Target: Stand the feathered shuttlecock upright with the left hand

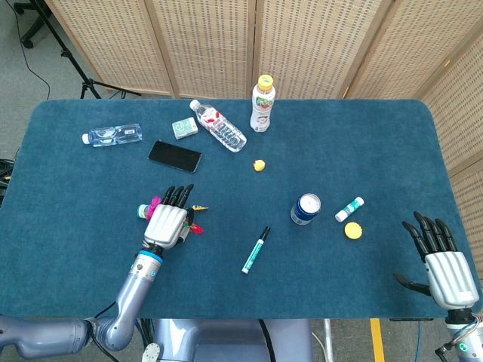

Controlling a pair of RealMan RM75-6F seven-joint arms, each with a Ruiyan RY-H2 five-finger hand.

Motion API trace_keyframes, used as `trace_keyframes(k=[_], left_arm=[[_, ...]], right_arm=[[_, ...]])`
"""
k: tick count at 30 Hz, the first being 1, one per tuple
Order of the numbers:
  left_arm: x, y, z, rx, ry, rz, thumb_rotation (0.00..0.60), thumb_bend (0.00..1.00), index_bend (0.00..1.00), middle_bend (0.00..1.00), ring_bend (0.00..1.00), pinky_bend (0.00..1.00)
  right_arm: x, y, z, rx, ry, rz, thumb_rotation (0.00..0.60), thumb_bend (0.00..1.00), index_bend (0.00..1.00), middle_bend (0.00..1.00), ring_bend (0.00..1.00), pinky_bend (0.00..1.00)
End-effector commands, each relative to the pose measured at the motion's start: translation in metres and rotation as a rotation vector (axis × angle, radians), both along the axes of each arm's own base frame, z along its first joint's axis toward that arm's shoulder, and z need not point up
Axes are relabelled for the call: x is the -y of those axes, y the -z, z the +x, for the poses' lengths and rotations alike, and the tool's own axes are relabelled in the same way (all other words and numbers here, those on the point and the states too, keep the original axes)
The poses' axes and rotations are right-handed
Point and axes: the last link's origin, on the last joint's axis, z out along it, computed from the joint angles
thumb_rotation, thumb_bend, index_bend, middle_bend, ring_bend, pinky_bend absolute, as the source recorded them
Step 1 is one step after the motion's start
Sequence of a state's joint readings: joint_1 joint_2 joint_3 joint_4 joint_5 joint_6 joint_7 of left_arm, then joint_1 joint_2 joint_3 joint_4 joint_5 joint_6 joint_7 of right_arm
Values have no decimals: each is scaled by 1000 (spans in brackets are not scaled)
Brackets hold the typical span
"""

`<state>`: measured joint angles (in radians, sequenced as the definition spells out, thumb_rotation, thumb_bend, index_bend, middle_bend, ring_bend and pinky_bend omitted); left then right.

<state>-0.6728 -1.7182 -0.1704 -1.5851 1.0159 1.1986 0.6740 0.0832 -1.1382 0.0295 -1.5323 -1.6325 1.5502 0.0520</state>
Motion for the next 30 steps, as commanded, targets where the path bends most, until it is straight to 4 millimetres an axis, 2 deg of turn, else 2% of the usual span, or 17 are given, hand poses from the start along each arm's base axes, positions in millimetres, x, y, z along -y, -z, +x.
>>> trace_keyframes(k=[1, 7, 19, 23, 30], left_arm=[[0, -2, -1, 3, -2, 7, 600, 439, 628, 0, 0, 0], [-1, -13, -1, 19, 7, 41, 600, 462, 646, 0, 0, 0], [-6, -71, 7, 83, 53, 196, 600, 474, 661, 0, 0, 0], [-7, -83, 6, 92, 54, 221, 600, 475, 661, 0, 0, 0], [-8, -91, -4, 87, 38, 240, 600, 475, 661, 0, 0, 0]], right_arm=[[0, 1, 0, -2, -1, 0, 600, 33, 104, 0, 0, 0], [0, 1, 0, -5, -4, 3, 600, 32, 104, 0, 0, 0], [0, 3, 0, -16, -4, -5, 600, 31, 104, 0, 0, 0], [0, 6, 1, -27, -8, 3, 600, 28, 104, 0, 0, 0], [-1, 9, 2, -33, -9, 8, 600, 29, 104, 0, 0, 0]])
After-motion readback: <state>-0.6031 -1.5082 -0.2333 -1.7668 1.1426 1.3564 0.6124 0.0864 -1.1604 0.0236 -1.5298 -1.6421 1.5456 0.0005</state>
